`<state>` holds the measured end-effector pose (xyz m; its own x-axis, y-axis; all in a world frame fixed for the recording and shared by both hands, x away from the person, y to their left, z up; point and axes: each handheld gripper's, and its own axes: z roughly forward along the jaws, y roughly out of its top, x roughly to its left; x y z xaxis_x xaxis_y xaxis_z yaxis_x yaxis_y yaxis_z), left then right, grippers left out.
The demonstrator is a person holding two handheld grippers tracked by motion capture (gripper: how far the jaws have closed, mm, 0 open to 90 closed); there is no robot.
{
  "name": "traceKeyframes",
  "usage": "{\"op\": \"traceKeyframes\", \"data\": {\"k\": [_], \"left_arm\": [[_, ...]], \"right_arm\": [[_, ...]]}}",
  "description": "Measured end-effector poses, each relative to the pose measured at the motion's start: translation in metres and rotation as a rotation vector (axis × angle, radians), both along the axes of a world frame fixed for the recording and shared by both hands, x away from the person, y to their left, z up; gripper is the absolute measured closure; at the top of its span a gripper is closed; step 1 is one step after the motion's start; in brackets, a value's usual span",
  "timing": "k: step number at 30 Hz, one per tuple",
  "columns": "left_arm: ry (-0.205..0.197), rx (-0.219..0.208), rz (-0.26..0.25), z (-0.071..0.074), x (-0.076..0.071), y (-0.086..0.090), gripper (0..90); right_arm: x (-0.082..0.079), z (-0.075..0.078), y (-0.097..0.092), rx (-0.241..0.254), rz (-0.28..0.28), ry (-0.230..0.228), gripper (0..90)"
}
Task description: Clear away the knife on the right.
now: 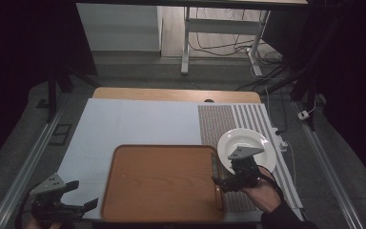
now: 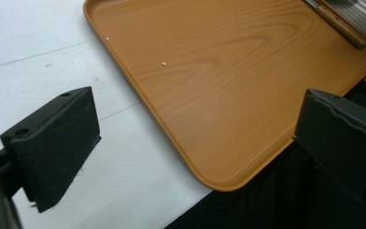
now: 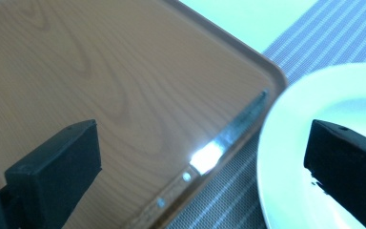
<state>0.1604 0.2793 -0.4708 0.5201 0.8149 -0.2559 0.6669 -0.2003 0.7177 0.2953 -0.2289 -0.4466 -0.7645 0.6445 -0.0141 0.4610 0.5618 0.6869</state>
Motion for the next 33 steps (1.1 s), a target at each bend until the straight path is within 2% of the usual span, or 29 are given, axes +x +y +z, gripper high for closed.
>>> {"op": "traceKeyframes", "data": {"k": [16,24,29,33], "left_arm": [[0.003,-0.002,0.002,0.0,0.0,0.0,1.2],[0.003,-0.003,0.003,0.0,0.0,0.001,1.2],[0.003,-0.001,0.002,0.0,0.0,0.001,1.2],[0.004,-0.004,0.001,-0.001,0.0,0.001,1.2]], "right_arm": [[-0.019,0.003,-0.047,0.066,-0.15,-0.017,0.0],[-0.033,0.003,-0.073,0.092,-0.229,-0.034,0.0],[-0.042,0.004,-0.089,0.13,-0.28,-0.036,0.0],[-0.049,0.005,-0.096,0.12,-0.311,-0.034,0.0]]}}
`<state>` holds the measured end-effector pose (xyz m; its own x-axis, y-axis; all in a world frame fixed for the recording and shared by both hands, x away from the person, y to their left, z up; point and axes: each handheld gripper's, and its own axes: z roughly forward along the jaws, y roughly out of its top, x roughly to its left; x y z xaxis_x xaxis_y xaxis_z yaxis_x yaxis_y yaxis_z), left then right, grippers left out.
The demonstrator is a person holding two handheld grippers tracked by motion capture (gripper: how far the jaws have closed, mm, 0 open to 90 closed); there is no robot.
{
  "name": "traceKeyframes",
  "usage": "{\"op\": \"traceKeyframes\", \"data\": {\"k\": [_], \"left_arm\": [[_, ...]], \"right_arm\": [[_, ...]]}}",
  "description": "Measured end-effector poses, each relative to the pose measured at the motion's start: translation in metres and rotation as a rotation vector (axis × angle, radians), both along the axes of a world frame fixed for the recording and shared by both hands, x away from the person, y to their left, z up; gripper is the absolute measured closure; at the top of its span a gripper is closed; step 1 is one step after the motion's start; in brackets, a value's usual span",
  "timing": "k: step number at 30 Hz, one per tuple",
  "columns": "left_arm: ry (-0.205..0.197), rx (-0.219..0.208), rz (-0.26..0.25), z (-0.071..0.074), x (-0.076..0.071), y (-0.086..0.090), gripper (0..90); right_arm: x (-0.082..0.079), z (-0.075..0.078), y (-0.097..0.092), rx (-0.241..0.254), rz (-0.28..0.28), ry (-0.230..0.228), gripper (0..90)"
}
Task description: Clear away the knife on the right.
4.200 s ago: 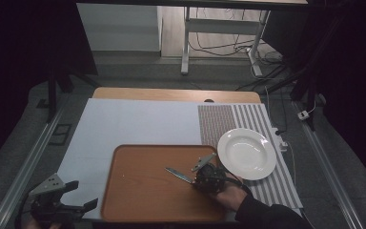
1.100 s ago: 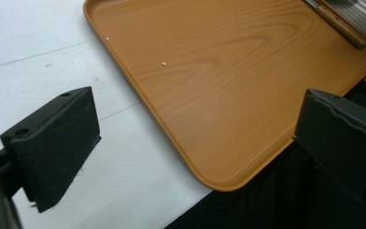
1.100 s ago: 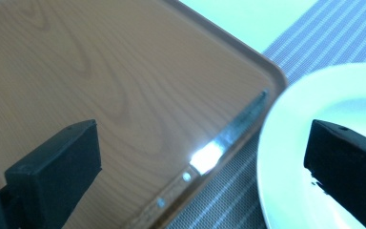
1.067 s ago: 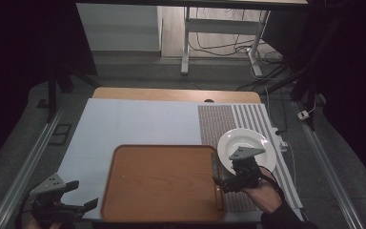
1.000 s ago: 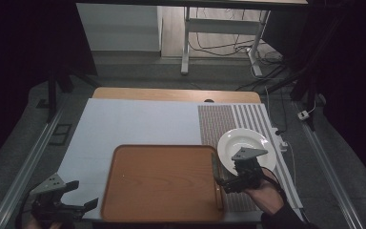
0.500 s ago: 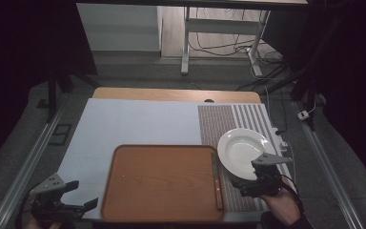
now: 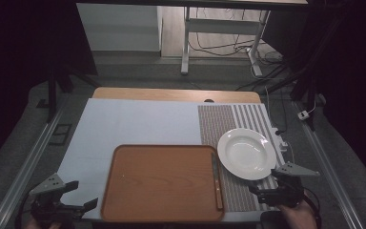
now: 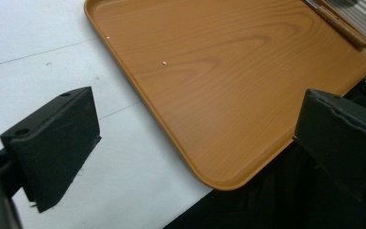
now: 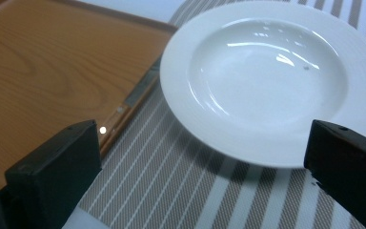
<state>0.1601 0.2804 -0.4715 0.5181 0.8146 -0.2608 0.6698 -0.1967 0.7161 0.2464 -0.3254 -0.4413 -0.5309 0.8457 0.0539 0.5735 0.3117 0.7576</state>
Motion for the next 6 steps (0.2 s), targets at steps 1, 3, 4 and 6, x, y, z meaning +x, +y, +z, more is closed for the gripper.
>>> {"op": "traceKeyframes", "data": {"k": [1,3,4,6], "left_arm": [[0.003,-0.001,-0.004,-0.0001,0.0,-0.0005,1.2],[0.0,0.008,-0.01,0.0,0.0003,-0.0018,1.2],[0.0,0.014,-0.014,0.0003,0.0008,-0.0021,1.2],[0.003,0.011,-0.016,0.0006,0.0021,-0.0031,1.2]], "right_arm": [[-0.0014,0.0,-0.0012,-0.004,-0.001,0.002,0.0],[-0.0037,-0.0001,-0.0022,-0.016,-0.003,0.008,0.0],[-0.0039,-0.0003,-0.0021,-0.021,-0.005,0.011,0.0],[-0.0033,-0.0012,-0.0015,-0.033,0.001,0.02,0.0]]}}
